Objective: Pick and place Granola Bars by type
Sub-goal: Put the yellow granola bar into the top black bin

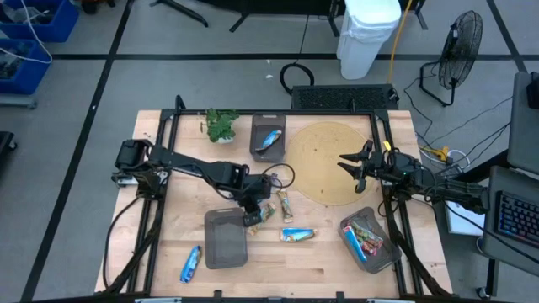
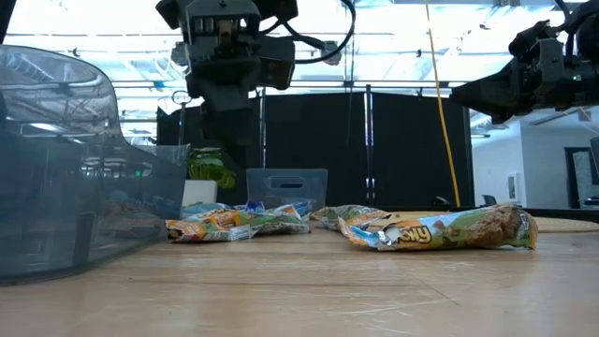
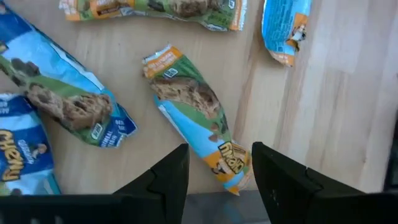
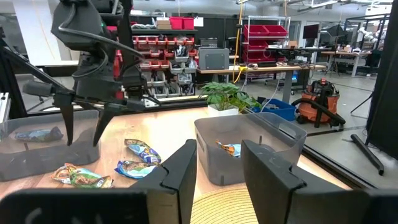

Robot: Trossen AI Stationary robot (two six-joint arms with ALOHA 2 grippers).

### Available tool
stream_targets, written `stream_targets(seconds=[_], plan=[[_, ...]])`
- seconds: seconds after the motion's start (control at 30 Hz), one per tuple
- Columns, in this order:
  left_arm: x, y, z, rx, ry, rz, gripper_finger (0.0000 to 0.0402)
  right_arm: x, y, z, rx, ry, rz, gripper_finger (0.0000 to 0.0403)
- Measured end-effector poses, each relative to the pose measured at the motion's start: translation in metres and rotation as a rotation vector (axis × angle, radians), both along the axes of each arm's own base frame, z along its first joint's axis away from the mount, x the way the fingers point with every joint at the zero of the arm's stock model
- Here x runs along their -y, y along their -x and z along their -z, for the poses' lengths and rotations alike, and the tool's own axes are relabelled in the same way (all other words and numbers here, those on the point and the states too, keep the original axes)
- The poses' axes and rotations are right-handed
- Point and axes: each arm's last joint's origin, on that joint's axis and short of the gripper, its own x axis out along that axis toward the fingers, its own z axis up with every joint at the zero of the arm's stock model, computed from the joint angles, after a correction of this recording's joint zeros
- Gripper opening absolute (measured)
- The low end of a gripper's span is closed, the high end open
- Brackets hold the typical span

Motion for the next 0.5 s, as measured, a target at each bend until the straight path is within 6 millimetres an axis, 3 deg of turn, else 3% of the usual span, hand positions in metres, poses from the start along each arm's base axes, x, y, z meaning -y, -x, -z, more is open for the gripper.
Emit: stream_targets(seconds=[0.5], plan=[[0.020, -0.014, 0.029, -0.001, -0.014, 0.021, 0.0177, 0.000, 0.000, 0.000, 0.000, 0.000, 0.001, 0.0116]])
